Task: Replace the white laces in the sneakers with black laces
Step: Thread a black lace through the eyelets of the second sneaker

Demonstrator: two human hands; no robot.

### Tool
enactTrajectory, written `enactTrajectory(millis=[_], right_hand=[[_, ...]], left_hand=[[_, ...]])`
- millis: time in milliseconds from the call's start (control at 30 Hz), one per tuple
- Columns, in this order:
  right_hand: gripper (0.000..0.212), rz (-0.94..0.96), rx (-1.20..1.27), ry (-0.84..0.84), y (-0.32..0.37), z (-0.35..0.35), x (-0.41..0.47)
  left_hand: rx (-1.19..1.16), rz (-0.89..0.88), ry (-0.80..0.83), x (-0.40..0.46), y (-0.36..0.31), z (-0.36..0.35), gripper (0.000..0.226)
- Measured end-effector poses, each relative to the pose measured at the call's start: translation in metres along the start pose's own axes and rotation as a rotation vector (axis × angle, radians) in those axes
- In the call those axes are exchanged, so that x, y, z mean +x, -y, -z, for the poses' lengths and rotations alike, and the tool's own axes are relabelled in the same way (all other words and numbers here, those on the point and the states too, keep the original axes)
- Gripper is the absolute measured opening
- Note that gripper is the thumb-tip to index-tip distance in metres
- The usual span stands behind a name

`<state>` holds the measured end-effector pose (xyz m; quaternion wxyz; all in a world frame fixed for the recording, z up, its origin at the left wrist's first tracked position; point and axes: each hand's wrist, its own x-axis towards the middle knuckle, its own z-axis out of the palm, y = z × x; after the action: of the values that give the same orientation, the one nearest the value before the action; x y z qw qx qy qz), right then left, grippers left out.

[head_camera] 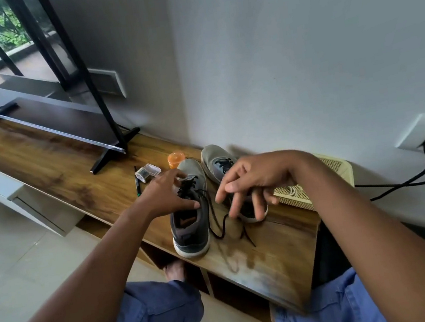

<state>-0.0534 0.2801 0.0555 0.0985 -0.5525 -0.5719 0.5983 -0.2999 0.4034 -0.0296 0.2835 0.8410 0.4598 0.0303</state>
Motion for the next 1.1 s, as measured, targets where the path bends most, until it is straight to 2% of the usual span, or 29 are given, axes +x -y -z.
enactTrajectory(millis=[33, 100, 200, 333, 400, 467, 533, 633, 767, 867, 967, 1000, 1100], right_hand=[[0.027, -0.012, 0.0, -0.056, 0.0, -0.005, 0.007], [0.019, -0.018, -0.022, -0.291, -0.001, -0.017, 0.023], [0.013, 0.01, -0.261, -0.628, 0.0, -0.038, 0.049], [0.042, -0.007, -0.602, -0.749, -0.003, -0.07, 0.086], [0.041, -0.039, -0.743, -0.827, -0.006, -0.083, 0.098], [0.029, -0.001, -0.76, -0.888, -0.011, -0.087, 0.103], [0.02, 0.0, -0.683, -0.906, -0.015, -0.083, 0.103], [0.028, -0.078, -0.572, -0.89, -0.021, -0.069, 0.099], [0.039, -0.083, -0.428, -0.842, -0.027, -0.059, 0.094], [0.02, -0.014, -0.262, -0.914, -0.023, -0.057, 0.092], [0.047, -0.065, -0.089, -0.727, -0.015, -0.063, 0.094], [0.051, -0.099, -0.054, -0.684, -0.014, -0.066, 0.097], [0.035, -0.161, -0.057, -0.674, -0.018, -0.071, 0.108]], left_hand=[[0.001, 0.016, -0.023, -0.001, 0.0, 0.002, 0.08], [-0.018, 0.072, -0.059, -0.003, 0.001, 0.006, 0.066], [0.015, 0.14, -0.082, -0.007, 0.0, 0.007, 0.035], [0.146, 0.139, -0.141, -0.009, -0.01, 0.003, 0.024], [0.166, 0.126, -0.175, -0.009, -0.014, 0.003, 0.021], [0.157, 0.123, -0.184, -0.009, -0.012, 0.003, 0.015], [0.121, 0.165, -0.163, -0.01, -0.008, 0.006, 0.009], [-0.057, 0.26, -0.13, -0.009, 0.001, 0.011, 0.007], [-0.145, 0.249, -0.116, -0.012, 0.005, 0.01, 0.021], [-0.148, 0.226, -0.108, -0.012, 0.005, 0.009, 0.021], [-0.105, 0.163, -0.097, -0.011, 0.002, 0.006, 0.023], [-0.08, 0.137, -0.106, -0.011, 0.0, 0.005, 0.023], [-0.036, 0.085, -0.13, -0.012, -0.005, 0.004, 0.026]])
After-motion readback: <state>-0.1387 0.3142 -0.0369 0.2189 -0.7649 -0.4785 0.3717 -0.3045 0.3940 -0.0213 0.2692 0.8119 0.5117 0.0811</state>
